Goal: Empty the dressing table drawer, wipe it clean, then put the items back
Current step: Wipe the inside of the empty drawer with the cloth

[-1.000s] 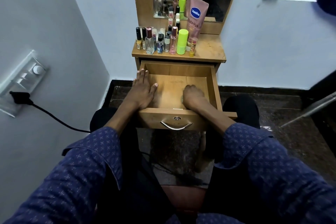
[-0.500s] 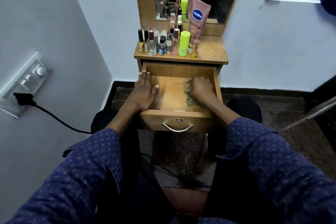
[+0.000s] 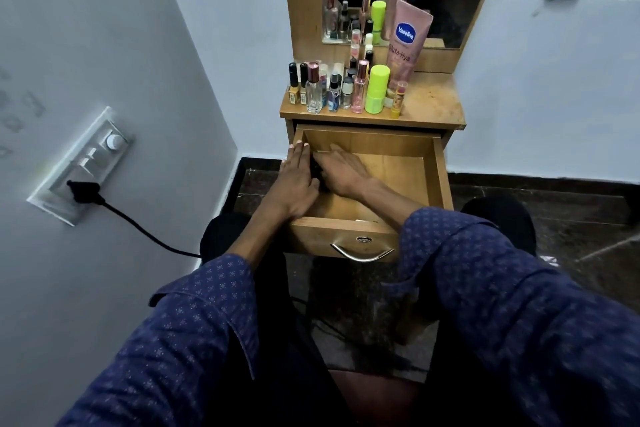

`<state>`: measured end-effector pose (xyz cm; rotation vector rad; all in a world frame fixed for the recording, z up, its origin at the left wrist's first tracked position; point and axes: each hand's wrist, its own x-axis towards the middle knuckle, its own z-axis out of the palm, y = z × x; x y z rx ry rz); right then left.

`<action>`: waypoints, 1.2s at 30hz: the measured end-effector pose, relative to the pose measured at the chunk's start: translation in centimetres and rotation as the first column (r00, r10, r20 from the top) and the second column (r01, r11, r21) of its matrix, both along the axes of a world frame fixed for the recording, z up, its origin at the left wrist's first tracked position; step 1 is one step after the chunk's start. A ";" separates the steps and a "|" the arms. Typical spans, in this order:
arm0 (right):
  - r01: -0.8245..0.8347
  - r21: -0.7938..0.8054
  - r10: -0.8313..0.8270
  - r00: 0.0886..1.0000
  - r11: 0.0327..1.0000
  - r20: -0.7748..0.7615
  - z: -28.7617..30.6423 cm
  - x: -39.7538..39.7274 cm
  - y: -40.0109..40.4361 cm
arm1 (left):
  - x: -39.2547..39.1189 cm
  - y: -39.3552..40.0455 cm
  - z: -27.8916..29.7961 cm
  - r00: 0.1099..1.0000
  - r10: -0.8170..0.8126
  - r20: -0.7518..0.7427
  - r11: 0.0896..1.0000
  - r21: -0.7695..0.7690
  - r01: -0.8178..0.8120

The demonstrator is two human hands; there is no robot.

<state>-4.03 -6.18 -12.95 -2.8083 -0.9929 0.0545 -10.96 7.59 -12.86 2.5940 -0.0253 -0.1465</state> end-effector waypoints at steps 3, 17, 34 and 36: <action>0.140 -0.051 -0.137 0.989 0.989 0.060 -0.2 0.5 -2.7 | -0.1 0.0 -0.1 1.000 -0.015 0.001 1.000 0.001 0.015; 0.828 0.525 -0.443 0.403 -0.195 -0.801 -0.8 2.1 -7.3 | -0.1 0.0 -0.1 0.999 -0.011 -0.034 0.999 0.041 0.012; 0.564 0.490 -0.586 0.800 0.665 -0.125 -1.1 -0.6 0.5 | 0.1 0.4 -0.9 0.999 -0.014 -0.042 0.996 0.090 0.018; 0.315 0.391 -0.350 0.937 0.865 0.020 0.0 -0.8 1.8 | 0.3 0.1 -1.0 0.999 -0.031 -0.031 0.997 0.064 0.033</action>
